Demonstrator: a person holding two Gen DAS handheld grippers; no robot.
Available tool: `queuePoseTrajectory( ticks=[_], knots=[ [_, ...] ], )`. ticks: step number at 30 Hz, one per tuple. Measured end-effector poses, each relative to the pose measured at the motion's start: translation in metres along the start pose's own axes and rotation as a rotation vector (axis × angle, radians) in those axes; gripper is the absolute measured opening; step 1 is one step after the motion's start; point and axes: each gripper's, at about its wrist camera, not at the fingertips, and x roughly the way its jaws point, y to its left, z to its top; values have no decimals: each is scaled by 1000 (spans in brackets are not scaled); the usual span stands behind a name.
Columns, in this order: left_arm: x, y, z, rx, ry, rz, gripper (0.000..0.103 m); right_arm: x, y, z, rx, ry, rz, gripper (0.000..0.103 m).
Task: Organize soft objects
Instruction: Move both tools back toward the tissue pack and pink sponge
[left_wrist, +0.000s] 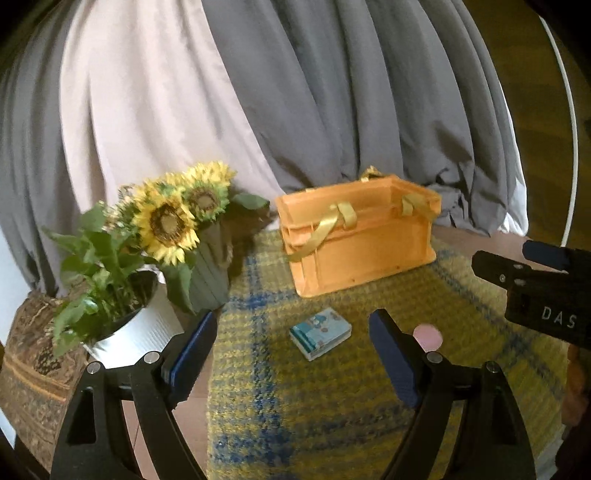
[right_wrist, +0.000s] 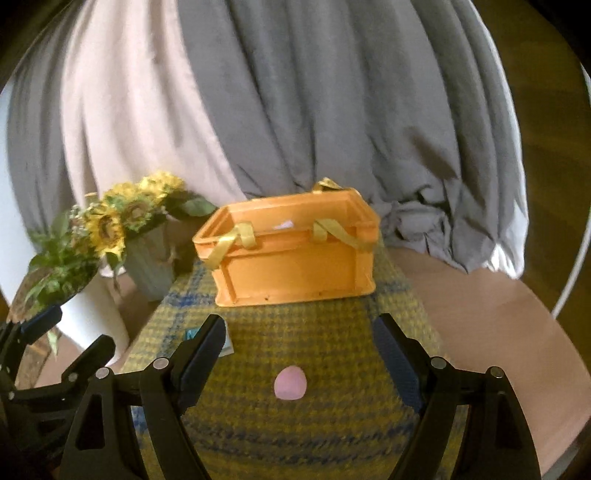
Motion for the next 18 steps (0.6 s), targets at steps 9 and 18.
queuePoseTrajectory(
  ticks=[9,18],
  knots=[
    [43,20,-16,112,37,-75,85,31,19,-35,84,82,-112,83],
    [85,20,-29,187,90,-148,85,63,27,-52,97,157,-168,83]
  ],
)
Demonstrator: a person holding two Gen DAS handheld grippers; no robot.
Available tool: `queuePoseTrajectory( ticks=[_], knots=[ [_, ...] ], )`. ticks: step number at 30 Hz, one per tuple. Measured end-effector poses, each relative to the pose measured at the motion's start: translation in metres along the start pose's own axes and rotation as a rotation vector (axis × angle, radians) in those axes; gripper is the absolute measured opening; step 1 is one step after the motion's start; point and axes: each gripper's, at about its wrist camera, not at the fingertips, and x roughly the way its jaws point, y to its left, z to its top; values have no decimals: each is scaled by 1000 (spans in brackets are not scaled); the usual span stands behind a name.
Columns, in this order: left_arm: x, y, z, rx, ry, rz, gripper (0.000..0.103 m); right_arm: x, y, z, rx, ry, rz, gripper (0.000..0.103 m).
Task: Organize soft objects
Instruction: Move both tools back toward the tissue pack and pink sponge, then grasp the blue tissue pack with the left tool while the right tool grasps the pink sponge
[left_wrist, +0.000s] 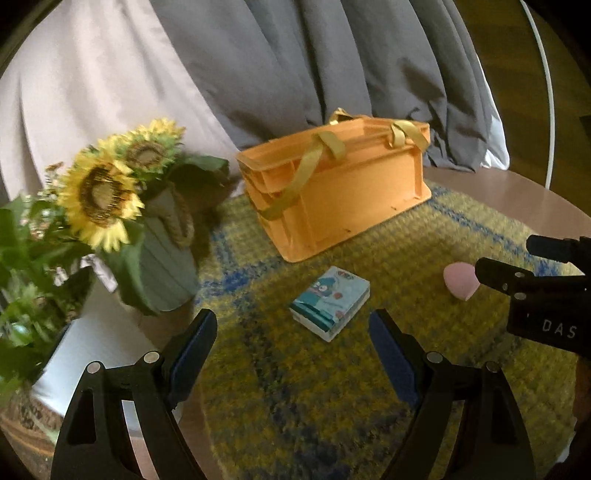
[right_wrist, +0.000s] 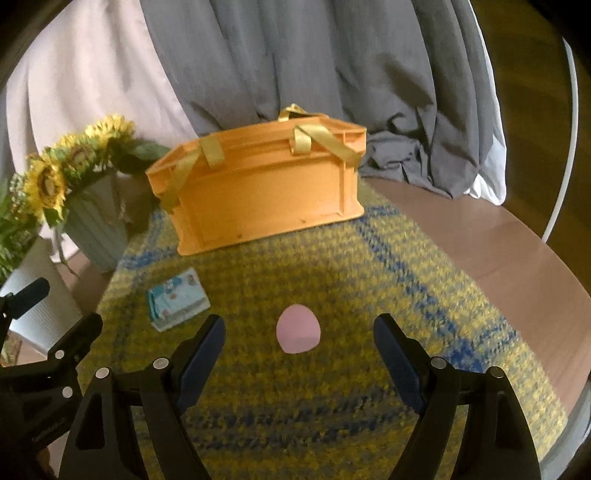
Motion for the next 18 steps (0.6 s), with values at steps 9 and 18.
queuePoseTrajectory(
  ticks=[9,18],
  knots=[
    [46,4,-1,11,47,-72,85,31,7,2,-12,63,-51,83],
    [78,4,-4,43,87,-123,85,55,17,0,-30,124,-64,83]
  ],
)
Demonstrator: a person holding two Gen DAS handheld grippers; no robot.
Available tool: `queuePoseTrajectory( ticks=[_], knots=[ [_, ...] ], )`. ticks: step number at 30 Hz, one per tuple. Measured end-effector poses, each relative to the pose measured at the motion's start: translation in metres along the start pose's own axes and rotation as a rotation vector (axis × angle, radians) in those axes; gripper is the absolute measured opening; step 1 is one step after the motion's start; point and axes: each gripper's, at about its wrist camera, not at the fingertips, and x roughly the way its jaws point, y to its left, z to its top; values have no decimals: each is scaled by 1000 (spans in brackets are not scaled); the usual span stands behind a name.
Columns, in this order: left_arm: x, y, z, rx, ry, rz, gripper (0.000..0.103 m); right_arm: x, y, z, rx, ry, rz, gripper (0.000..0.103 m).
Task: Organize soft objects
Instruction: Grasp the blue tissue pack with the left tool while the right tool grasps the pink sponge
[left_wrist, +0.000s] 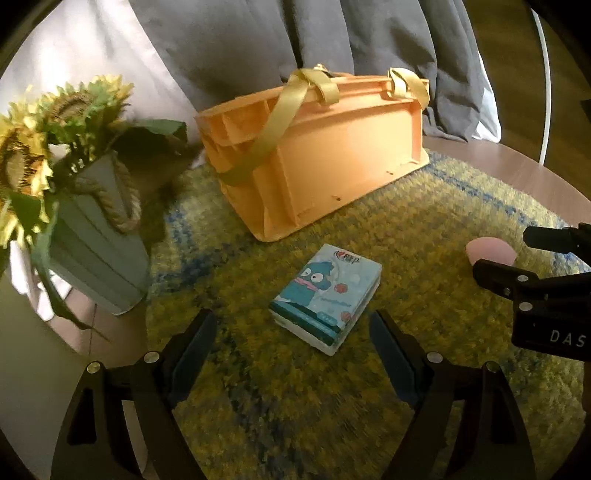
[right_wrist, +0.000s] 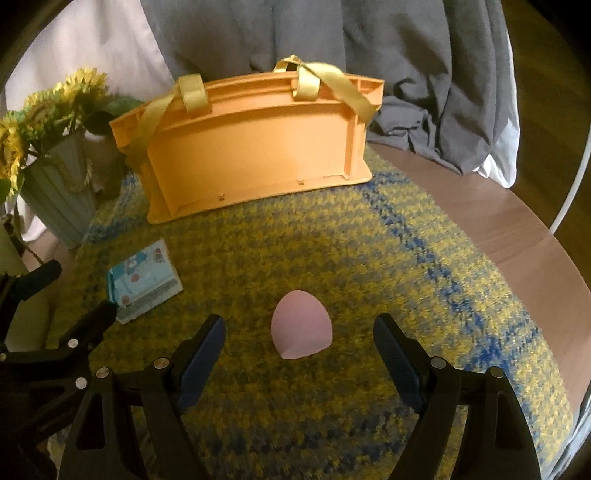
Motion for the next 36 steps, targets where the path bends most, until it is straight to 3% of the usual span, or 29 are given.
queuePoseTrajectory(
  ticks=[18,25,28,32,36],
  knots=[
    [36,-5,7,56,37,-75,85,24,5,5,-24,43,-30,81],
    [45,-8,8,48,62,-101,84,31,2,6,-28,65,-31,64],
    [44,-7,7,47,60,-114,68,33,2,5,-30,74,-25,57],
    [42,-8,7,47,56,-115,67,34,3,4,-41,76,-17,45],
    [37,-8,7,35,54,-111,66,32,2,3,-50,65,-20,38]
  ],
)
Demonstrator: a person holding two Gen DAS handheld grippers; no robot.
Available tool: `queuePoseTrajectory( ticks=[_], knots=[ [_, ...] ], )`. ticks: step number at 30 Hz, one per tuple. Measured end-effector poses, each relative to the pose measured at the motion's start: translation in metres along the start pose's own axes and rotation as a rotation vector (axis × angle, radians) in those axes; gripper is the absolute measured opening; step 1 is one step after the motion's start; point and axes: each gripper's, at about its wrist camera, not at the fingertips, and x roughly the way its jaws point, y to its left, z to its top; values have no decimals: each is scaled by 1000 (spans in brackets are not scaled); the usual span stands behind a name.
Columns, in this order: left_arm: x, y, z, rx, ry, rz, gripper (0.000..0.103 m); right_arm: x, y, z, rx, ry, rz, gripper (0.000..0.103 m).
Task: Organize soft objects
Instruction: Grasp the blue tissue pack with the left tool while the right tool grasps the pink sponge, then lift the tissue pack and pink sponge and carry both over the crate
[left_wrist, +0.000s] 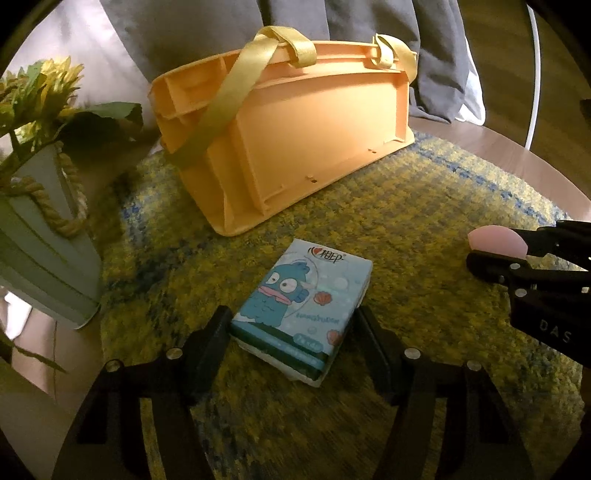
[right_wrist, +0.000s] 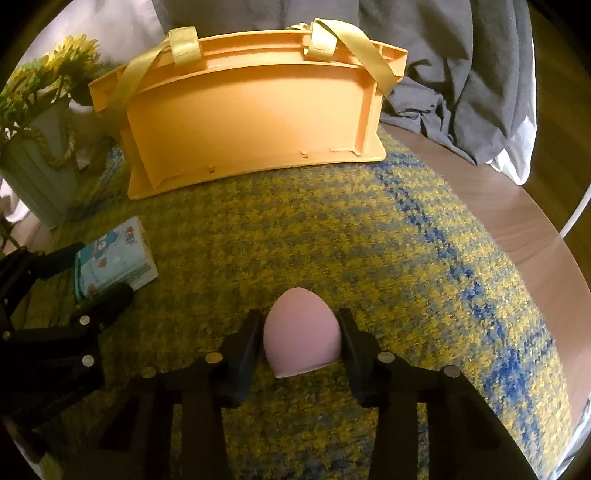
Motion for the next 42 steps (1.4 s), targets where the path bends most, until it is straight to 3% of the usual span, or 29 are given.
queuePoseTrajectory(
  ticks=[22,42],
  knots=[
    [-66,-8,8,-144,-74,93,66,-46,-15,1,16,-117,67,38],
    [-150,-45,28,-362,-169,291,66,-113,-52,18,-40,-280,237,38]
  ],
)
